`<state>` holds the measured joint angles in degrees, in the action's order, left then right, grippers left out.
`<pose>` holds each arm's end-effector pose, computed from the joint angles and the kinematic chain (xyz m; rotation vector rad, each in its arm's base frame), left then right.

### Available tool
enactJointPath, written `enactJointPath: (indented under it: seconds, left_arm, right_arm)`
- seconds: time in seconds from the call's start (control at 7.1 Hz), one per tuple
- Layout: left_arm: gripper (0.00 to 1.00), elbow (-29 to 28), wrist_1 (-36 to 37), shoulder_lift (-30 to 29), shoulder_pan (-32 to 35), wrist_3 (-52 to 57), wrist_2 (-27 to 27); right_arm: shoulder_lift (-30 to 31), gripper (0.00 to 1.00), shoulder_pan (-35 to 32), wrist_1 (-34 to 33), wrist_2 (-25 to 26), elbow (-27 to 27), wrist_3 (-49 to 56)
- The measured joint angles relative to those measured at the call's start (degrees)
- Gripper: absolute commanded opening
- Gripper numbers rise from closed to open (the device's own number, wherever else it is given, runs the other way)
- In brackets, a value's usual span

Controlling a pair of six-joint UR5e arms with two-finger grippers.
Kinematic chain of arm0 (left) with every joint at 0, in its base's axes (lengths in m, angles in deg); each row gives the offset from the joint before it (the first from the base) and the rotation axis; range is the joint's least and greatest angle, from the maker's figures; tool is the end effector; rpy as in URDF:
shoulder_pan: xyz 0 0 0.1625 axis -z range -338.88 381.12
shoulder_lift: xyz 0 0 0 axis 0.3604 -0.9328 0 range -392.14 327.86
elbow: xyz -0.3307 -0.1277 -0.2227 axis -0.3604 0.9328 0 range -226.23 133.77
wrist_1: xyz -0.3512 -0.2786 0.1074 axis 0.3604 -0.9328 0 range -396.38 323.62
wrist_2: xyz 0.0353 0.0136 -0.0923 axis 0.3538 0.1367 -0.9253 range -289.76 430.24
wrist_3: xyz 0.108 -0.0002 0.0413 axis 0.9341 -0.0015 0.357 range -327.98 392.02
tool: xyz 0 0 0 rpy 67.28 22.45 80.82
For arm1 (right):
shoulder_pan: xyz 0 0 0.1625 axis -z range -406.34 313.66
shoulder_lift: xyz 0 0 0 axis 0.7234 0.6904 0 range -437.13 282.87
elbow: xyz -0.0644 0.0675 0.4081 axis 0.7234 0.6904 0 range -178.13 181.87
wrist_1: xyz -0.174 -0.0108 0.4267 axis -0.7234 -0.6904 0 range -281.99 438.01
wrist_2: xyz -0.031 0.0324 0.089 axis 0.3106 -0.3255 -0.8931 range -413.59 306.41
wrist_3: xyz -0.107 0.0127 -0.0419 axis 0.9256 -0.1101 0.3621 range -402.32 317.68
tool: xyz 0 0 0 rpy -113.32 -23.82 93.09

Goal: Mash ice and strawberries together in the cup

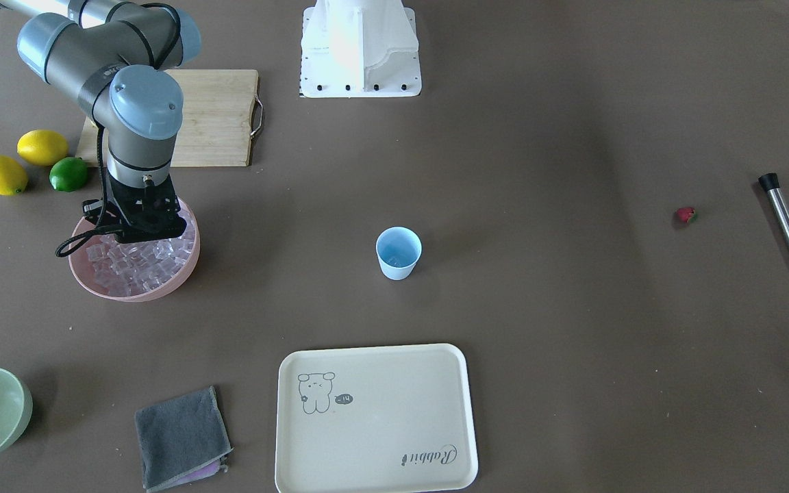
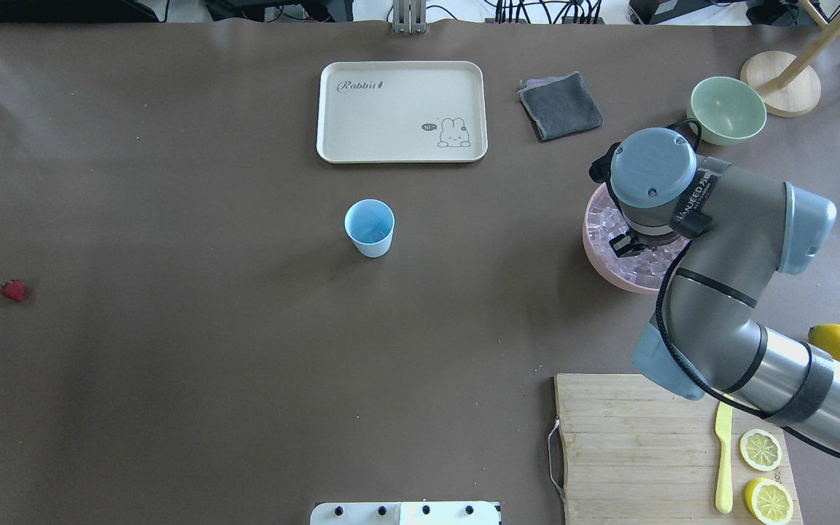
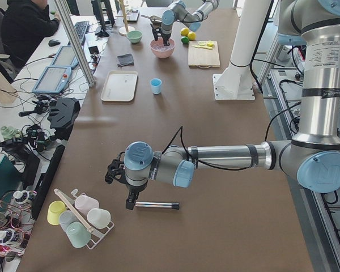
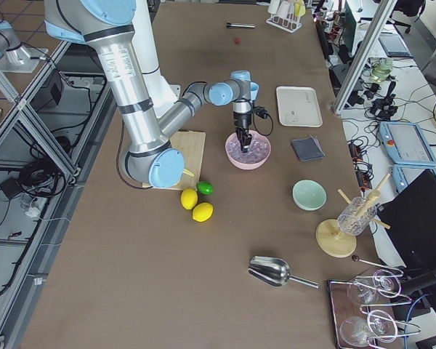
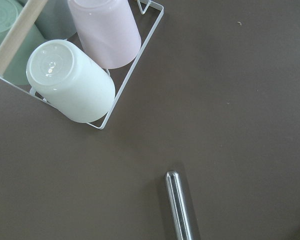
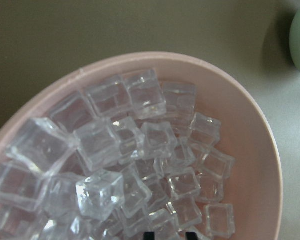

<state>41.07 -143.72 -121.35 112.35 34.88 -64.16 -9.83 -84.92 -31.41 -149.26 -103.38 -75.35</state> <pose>-0.0642 -0.5501 0.6643 0.2569 0.7626 0.1206 -0.4246 -0.4948 0.3547 0.1742 -0.2912 -0.3340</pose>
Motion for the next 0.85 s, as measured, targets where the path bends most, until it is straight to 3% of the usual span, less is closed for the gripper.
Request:
enactJointPath:
  seconds: [0.56, 0.85]
  left_arm:
    - [0.99, 0.04, 3.13, -3.41, -0.07, -2.05, -0.66]
    - [0.99, 0.38, 5.12, -4.69, -0.09, -2.84, -2.21]
  right_arm:
    - [0.77, 0.56, -0.04, 0.85, -2.44, -0.52, 0.49]
    - [2.15, 0.47, 0.56, 4.41, -2.9, -0.33, 0.52]
